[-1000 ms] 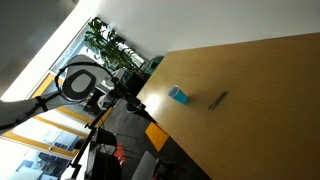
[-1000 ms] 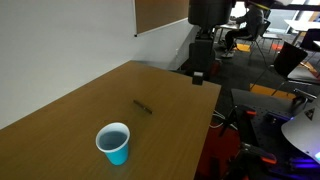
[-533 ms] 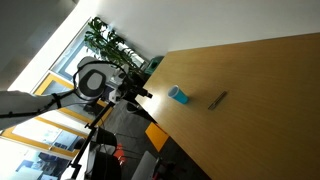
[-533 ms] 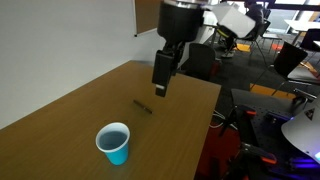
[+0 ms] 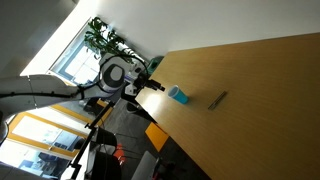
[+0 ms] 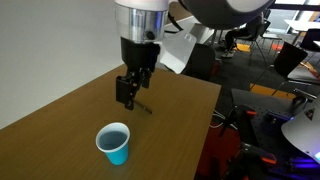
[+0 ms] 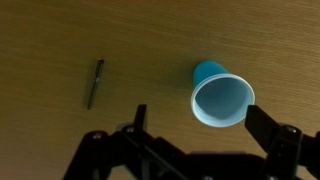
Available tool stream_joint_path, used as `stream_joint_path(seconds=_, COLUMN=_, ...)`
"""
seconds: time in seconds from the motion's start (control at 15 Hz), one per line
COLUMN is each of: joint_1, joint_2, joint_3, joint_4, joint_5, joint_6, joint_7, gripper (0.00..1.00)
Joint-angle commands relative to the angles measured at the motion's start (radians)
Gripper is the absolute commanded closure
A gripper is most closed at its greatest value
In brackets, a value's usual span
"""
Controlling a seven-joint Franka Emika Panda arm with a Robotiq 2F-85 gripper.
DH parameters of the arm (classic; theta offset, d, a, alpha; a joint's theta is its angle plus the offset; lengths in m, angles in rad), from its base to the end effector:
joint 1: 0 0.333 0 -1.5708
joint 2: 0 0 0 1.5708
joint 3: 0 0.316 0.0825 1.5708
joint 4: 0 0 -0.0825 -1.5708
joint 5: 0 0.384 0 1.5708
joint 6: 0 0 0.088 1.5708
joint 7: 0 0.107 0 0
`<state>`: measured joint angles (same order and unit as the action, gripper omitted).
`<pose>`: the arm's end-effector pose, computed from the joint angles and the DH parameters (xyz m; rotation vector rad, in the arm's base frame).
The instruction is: Move the blue cup to the top right corner of the table
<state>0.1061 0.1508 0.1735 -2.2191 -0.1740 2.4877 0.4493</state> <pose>0.5343 0.1535 0.3206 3.0937 -0.0640 0.2243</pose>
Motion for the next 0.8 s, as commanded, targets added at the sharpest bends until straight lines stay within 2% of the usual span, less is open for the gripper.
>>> stream_joint_path(seconds=0.0, joint_1=0.045, joint_2=0.107, joint_3=-0.047, joint_4=0.095, joint_5=-0.005, joint_6=-0.010, joint_7=0.009, gripper=0.00)
stream_joint_path(seconds=0.27, joint_1=0.061, joint_2=0.199, joint_3=-0.073, joint_4=0.153, joint_5=0.023, joint_6=0.006, joint_7=-0.034, gripper=0.00)
stream_joint_path(seconds=0.73, joint_1=0.056, joint_2=0.316, joint_3=-0.081, joint_4=0.236, joint_5=0.075, joint_6=0.022, joint_7=-0.128, gripper=0.00)
